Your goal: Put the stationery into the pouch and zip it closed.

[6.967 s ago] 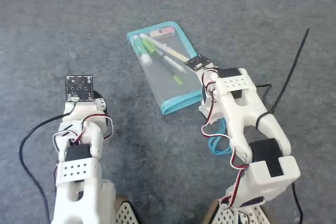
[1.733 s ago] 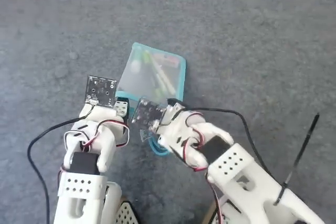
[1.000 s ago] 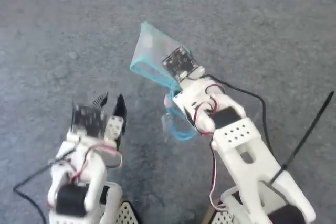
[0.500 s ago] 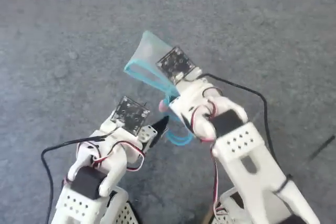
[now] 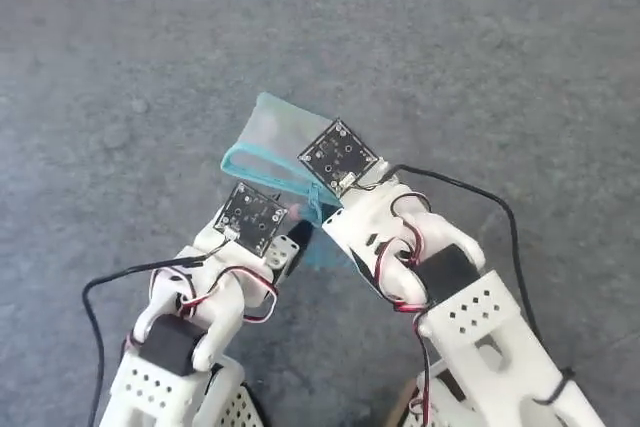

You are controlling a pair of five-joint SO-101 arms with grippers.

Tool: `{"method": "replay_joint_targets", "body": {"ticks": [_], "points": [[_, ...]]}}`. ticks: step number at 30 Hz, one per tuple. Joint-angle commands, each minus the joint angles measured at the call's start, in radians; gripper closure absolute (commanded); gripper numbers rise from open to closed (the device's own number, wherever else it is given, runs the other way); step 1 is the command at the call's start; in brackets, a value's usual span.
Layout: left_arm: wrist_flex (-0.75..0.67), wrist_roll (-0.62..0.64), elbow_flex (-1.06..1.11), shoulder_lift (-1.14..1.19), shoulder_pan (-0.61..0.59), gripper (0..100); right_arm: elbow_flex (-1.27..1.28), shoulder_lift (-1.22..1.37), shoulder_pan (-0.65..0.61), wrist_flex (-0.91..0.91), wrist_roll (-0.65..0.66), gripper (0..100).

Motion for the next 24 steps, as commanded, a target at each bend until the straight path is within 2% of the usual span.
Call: {"method": "replay_joint_targets", "body": {"ticks": [1,5,13,19,24], "points": [[-0.034,-0.02,-0.01,0.018,-0.009,100,-0.005,-0.041,-0.007,0.007,0.015,99.3],[-0.032,-0.023,-0.01,0.018,-0.014,99,0.071,-0.042,-0.004,-0.03,0.097,99.3],[-0.063,-0.018,0.002,0.018,-0.212,99,0.101,-0.042,0.119,-0.067,0.103,99.3],[-0.123,0.005,0.093,0.018,-0.235,99,0.104,-0.041,0.136,-0.073,0.103,99.3],[-0.12,0.006,0.099,0.018,-0.235,99,0.104,-0.035,0.136,-0.076,0.103,99.3]]}}
